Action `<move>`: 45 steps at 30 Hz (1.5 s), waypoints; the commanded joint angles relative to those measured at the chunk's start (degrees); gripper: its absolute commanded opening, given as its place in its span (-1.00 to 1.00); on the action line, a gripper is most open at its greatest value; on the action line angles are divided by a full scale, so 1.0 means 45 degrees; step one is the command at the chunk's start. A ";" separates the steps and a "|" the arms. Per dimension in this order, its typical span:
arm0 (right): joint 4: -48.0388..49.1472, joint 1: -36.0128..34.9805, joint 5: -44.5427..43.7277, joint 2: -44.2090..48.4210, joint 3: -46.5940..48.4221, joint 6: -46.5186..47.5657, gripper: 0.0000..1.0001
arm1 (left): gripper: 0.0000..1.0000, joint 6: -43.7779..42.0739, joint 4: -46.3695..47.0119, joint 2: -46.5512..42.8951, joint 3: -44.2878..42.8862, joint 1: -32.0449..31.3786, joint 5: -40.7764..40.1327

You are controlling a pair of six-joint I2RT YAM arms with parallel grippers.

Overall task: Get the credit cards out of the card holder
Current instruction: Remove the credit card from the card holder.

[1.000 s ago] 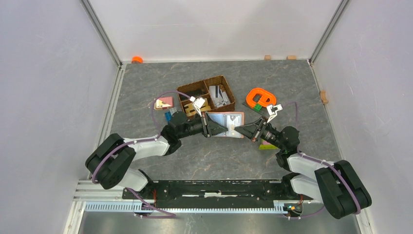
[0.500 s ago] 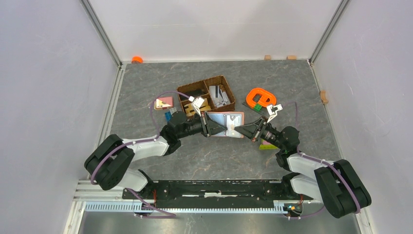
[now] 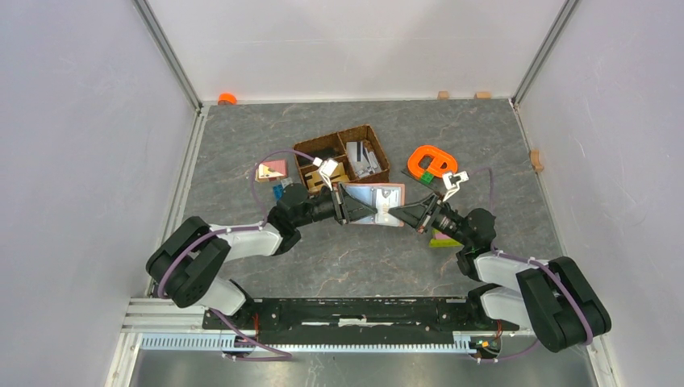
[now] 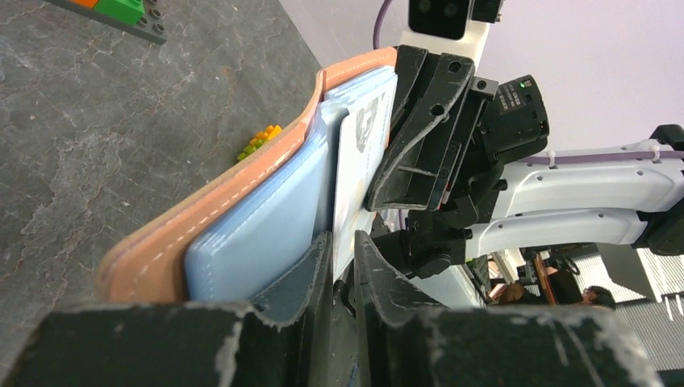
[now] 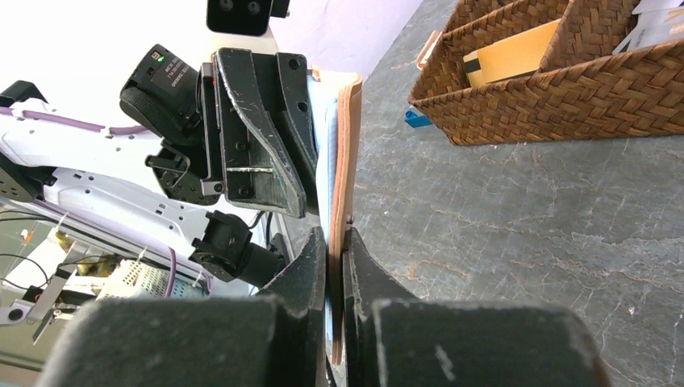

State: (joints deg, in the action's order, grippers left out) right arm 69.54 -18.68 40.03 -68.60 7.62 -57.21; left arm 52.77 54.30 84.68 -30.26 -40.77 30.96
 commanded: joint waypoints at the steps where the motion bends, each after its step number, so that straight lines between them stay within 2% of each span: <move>1: -0.0099 -0.0178 0.0375 0.0062 0.0295 0.0330 -0.86 | -0.59 -0.0498 -0.0363 -0.0726 -0.0332 -0.0311 -0.0048; 5: -0.0141 -0.0185 0.0382 0.0173 0.0302 0.0400 -0.85 | -0.60 -0.0964 -0.1236 -0.1066 -0.0430 -0.0412 -0.0401; 12: 0.0287 -0.0283 0.0573 0.0007 0.0337 0.0100 -0.83 | -0.60 -0.0200 0.0328 -0.0540 -0.0451 -0.0431 0.0592; 20: 0.3516 -0.0283 0.1189 -0.0696 0.0103 -0.1747 -0.86 | -0.54 0.0302 0.1719 -0.0879 -0.0205 -0.0431 0.1222; 26: 0.5111 -0.0283 0.1418 -0.0855 0.0065 -0.2581 -0.85 | -0.54 -0.0210 0.0260 -0.0985 -0.0243 -0.0397 0.0299; 30: 0.4431 -0.0284 0.1361 -0.0715 0.0084 -0.2162 -0.83 | -0.56 -0.0085 0.0392 -0.0791 -0.0312 -0.0390 0.0487; 37: 0.4284 -0.0273 0.1330 -0.0808 0.0050 -0.2074 -0.82 | -0.91 0.0030 0.0882 -0.1028 -0.0102 -0.0288 0.0620; 40: 0.4305 -0.0207 0.1262 -0.0811 -0.0006 -0.2086 -0.69 | -0.95 0.0086 0.0782 -0.1228 -0.0021 -0.0142 0.0526; 45: 0.4520 0.0017 0.1163 -0.0762 -0.0168 -0.2170 -0.66 | -0.95 0.0282 0.0530 -0.1169 0.0112 0.0129 0.0238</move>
State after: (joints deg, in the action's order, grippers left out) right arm 83.42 -19.09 44.12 -72.53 7.57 -66.43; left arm 52.45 55.70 80.82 -30.22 -41.52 33.19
